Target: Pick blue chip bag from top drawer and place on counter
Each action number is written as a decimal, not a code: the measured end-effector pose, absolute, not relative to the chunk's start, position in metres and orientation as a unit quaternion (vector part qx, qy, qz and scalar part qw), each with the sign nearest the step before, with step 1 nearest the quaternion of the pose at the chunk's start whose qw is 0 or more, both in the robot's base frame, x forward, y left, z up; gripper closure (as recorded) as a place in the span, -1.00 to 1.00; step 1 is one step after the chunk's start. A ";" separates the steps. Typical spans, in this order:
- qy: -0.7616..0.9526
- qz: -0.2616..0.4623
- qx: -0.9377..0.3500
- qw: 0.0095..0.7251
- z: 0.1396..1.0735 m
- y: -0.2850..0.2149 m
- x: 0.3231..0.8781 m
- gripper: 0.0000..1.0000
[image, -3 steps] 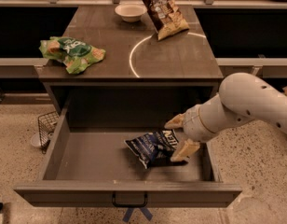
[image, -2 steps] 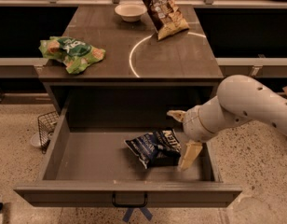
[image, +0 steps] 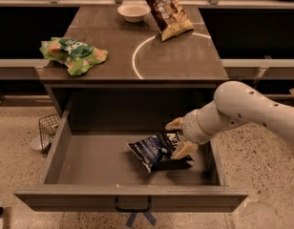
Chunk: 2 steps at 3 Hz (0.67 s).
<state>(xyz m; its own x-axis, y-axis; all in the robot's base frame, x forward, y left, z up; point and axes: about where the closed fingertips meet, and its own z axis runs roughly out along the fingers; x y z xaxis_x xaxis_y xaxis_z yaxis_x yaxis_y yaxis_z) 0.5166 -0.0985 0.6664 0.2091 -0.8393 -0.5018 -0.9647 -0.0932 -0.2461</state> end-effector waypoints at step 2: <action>0.588 0.159 -0.752 0.250 0.635 -0.073 0.521 -0.47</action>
Offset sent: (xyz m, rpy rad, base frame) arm 0.0058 0.0350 -0.0424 0.0232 0.0905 0.1334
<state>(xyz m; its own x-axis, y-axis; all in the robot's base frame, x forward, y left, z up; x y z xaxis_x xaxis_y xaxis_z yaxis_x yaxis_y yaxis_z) 0.5213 -0.0729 0.6353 0.2569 -0.8060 -0.5333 -0.9649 -0.1827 -0.1888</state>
